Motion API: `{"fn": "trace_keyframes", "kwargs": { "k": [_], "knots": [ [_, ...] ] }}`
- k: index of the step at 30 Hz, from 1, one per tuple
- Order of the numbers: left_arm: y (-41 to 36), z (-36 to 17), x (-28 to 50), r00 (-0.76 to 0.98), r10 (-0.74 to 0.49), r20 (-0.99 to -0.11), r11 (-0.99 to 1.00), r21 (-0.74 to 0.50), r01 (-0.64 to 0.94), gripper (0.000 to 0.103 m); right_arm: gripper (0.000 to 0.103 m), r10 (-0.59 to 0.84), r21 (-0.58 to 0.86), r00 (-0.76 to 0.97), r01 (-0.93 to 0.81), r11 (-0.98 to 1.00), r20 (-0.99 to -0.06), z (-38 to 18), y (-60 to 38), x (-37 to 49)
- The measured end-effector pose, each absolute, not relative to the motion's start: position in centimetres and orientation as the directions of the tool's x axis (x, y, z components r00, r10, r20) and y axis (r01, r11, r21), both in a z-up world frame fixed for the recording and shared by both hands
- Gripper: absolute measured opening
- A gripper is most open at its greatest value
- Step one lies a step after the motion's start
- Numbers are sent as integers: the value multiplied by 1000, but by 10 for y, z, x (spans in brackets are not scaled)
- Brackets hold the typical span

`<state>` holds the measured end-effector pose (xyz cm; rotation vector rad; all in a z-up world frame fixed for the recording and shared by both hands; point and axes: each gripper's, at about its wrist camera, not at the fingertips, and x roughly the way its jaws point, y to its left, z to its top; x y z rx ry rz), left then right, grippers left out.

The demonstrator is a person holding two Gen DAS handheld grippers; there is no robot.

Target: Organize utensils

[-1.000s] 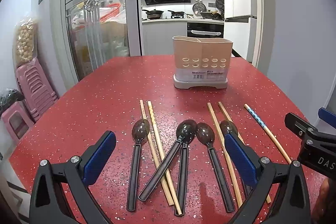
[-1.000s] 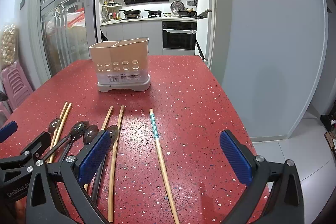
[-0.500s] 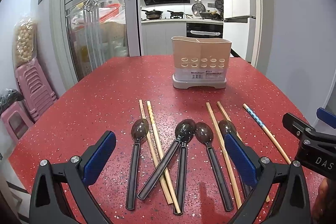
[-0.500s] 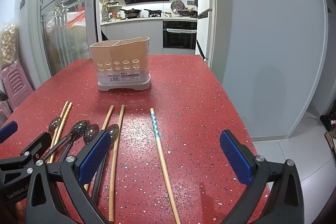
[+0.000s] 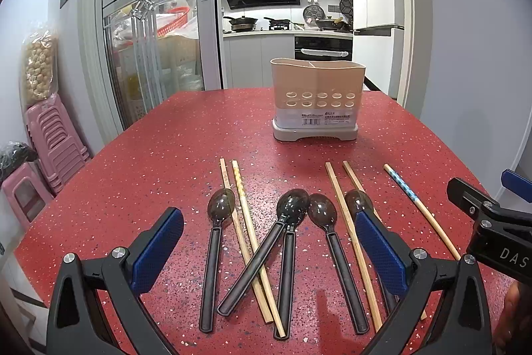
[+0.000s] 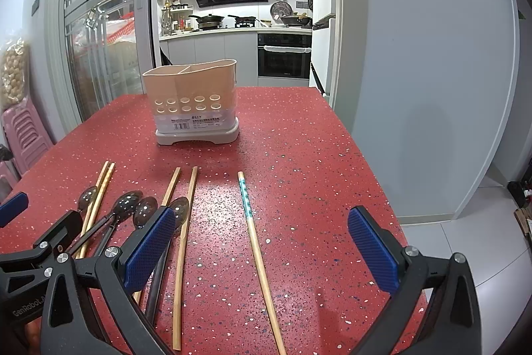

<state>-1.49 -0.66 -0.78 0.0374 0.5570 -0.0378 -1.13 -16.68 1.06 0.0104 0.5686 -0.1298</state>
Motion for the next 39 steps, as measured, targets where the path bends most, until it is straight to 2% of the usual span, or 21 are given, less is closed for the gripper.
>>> {"fn": "trace_keyframes", "kwargs": {
  "k": [39],
  "knots": [
    [-10,-6,-16,850,-27,-526,998,27,48,103,103,-116,-25,835,122,992,-537,9,-164,-11]
  ]
}}
